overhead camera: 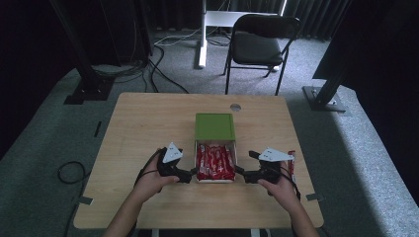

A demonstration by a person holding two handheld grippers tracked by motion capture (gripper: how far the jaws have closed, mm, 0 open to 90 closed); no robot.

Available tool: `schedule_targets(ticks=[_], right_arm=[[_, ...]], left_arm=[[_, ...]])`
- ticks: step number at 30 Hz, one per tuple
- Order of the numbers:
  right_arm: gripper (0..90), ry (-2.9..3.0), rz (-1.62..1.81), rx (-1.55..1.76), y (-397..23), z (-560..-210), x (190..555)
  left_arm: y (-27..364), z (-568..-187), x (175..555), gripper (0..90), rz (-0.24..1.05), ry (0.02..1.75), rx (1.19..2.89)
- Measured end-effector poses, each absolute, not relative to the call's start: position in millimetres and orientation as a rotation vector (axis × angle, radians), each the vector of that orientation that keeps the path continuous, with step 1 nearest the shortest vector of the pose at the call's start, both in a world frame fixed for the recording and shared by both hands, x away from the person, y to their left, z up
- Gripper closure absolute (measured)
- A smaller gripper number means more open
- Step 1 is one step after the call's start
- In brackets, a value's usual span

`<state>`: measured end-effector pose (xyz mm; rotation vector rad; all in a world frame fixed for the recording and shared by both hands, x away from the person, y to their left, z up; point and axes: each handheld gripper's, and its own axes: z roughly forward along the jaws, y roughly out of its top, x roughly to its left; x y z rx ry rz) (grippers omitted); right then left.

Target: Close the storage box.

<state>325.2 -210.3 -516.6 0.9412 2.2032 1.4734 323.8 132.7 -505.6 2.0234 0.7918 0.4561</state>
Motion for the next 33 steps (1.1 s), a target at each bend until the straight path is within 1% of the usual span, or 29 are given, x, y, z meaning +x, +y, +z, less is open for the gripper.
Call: schedule_targets(ticks=[33], right_arm=[[13.5,2.17,1.481,0.996,-210,-513,344]], left_arm=[[133,-503,344,7.9,0.432,0.84,1.99]])
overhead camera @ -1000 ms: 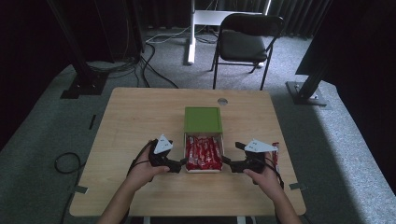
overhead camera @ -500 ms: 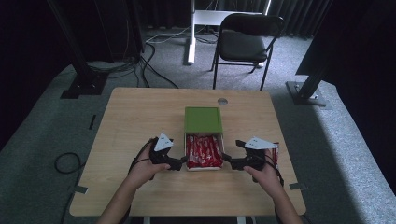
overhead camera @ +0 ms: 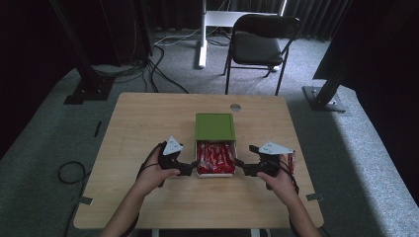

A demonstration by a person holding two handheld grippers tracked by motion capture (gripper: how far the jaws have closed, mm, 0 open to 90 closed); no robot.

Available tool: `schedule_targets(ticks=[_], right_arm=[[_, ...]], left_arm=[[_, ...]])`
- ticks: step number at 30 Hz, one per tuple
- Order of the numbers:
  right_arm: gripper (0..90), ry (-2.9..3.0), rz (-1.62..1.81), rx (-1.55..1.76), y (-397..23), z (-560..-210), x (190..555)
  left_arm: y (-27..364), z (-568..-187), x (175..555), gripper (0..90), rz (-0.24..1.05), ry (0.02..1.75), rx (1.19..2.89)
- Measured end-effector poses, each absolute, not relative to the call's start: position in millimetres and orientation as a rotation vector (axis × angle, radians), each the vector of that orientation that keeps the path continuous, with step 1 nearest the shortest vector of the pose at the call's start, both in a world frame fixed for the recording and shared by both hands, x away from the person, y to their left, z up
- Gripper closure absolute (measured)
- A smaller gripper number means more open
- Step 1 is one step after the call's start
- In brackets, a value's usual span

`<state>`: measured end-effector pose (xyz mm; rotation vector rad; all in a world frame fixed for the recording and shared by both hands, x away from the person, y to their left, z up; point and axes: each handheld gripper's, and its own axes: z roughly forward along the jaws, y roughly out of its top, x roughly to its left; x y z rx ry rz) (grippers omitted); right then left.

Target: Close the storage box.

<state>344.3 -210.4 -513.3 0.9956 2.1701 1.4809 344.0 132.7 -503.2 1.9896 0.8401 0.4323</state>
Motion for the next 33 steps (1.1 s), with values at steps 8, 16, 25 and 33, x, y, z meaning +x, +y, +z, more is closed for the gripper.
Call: schedule_targets(ticks=[8,16,25,33], right_arm=[[13.3,2.172,1.479,1.005,-209,-512,350],[13.2,2.162,1.481,1.022,-210,-513,356],[12.6,2.161,1.473,1.028,-207,-512,365],[12.5,2.15,1.477,1.044,-206,-512,372]], left_arm=[[133,-503,350,4.8,0.435,0.855,1.989],[133,-502,356,3.6,0.439,0.864,1.99],[132,-502,363,3.6,0.467,0.874,1.983],[132,-501,372,3.6,0.484,0.894,1.983]])
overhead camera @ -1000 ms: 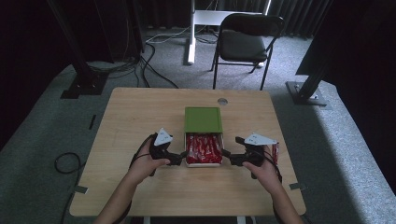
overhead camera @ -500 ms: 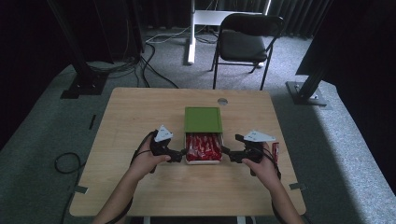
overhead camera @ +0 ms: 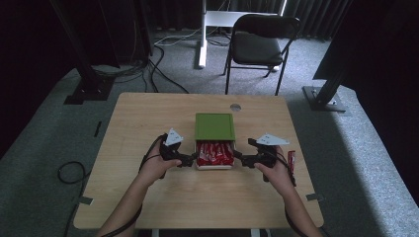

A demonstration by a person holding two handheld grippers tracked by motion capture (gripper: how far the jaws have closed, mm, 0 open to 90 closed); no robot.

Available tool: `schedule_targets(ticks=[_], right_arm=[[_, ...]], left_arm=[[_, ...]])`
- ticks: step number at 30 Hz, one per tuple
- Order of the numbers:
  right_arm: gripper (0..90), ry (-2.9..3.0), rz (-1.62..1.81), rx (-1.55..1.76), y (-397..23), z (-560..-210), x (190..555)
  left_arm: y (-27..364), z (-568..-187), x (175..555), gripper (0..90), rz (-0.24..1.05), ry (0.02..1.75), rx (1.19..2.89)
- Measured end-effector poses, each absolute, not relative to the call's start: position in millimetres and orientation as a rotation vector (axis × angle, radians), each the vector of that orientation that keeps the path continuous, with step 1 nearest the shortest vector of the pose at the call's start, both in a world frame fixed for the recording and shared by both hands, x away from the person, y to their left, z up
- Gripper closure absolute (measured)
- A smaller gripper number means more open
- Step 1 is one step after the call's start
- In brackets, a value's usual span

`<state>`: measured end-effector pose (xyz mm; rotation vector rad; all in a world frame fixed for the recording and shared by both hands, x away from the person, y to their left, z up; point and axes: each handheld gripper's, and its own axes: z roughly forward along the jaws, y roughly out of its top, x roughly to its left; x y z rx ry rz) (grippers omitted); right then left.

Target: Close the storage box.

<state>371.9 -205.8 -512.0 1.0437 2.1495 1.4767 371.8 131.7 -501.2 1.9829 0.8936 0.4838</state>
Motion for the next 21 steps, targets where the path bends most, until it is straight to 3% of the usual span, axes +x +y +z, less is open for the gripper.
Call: schedule_targets(ticks=[21], right_arm=[[12.4,2.112,1.429,1.058,-200,-510,387]], left_arm=[[128,-505,391,3.6,0.526,0.93,1.969]])
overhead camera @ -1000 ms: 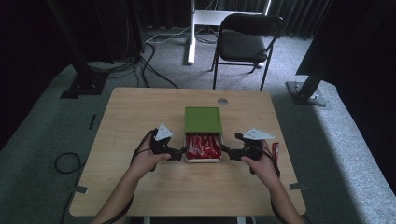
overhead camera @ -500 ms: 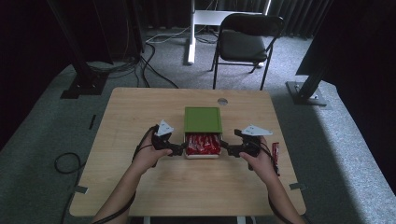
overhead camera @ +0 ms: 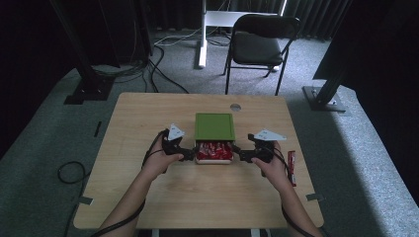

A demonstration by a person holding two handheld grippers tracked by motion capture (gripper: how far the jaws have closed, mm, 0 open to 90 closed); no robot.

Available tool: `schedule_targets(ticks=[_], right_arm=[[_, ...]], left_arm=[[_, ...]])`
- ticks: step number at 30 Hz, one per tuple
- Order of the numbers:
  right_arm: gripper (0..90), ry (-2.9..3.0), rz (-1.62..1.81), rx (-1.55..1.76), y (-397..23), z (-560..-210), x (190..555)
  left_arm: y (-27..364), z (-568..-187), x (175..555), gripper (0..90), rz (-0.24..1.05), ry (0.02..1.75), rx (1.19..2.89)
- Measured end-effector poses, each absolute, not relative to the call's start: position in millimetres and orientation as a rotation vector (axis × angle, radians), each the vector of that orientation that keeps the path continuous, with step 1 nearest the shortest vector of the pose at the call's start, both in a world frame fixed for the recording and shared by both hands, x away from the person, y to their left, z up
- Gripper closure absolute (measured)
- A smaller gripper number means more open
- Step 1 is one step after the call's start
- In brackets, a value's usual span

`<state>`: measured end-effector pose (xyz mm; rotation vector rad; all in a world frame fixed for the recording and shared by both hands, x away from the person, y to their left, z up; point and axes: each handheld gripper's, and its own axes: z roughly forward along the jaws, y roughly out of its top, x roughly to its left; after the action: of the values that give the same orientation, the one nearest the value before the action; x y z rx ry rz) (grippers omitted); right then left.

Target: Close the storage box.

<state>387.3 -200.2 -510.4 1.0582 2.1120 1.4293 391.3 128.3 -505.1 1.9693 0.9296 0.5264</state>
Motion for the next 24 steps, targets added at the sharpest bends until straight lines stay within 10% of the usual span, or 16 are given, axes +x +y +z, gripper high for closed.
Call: schedule_targets(ticks=[24], right_arm=[[13.7,2.077,1.464,1.07,-197.3,-510.0,387.4]], left_arm=[[125.1,-502.1,393.9,4.9,0.521,0.935,1.952]])
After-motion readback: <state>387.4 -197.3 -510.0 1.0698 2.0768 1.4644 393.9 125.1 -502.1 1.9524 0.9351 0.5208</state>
